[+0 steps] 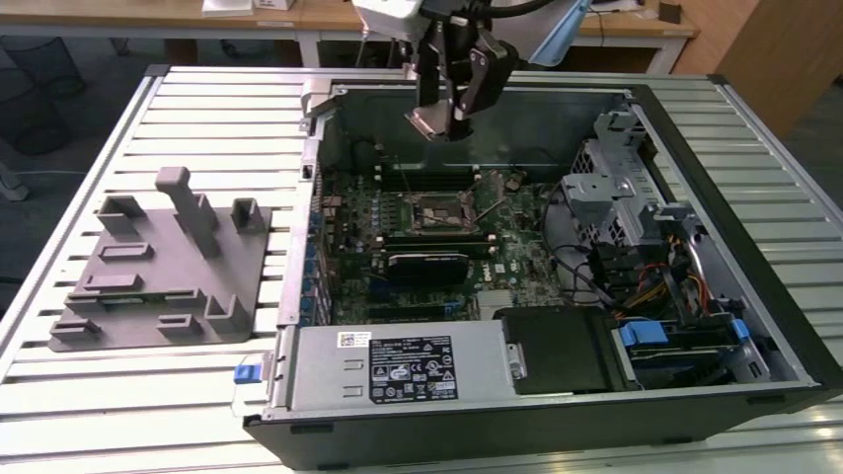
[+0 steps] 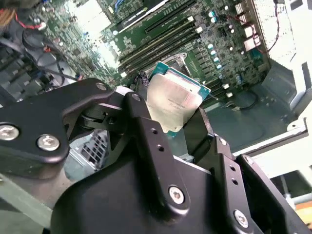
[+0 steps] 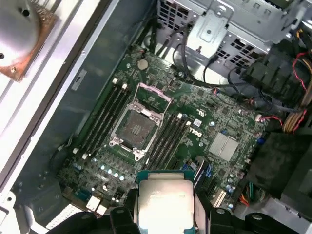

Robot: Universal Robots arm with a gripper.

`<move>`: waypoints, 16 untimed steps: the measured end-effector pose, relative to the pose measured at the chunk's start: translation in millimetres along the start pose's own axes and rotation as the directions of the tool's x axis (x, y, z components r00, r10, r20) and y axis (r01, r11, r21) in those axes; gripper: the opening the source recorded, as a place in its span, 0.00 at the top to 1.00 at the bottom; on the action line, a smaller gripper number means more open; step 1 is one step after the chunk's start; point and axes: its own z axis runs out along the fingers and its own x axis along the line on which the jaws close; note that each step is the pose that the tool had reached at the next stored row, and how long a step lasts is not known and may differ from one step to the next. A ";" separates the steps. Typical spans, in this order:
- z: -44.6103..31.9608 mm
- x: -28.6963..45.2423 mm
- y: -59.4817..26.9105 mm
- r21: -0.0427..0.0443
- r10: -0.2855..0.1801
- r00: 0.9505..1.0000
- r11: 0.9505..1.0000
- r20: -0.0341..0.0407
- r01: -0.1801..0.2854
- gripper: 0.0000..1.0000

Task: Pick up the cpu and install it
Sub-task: 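Place the cpu into insertion slot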

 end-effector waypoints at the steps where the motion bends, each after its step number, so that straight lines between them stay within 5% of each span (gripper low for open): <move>1: 0.1 0.0 0.0 0.000 0.015 1.000 1.000 0.001 -0.015 0.46; 8: 1.3 0.0 0.0 0.000 0.121 0.993 0.993 0.005 -0.121 0.46; 16: 2.7 0.0 -0.1 0.000 0.249 0.969 0.969 0.009 -0.249 0.46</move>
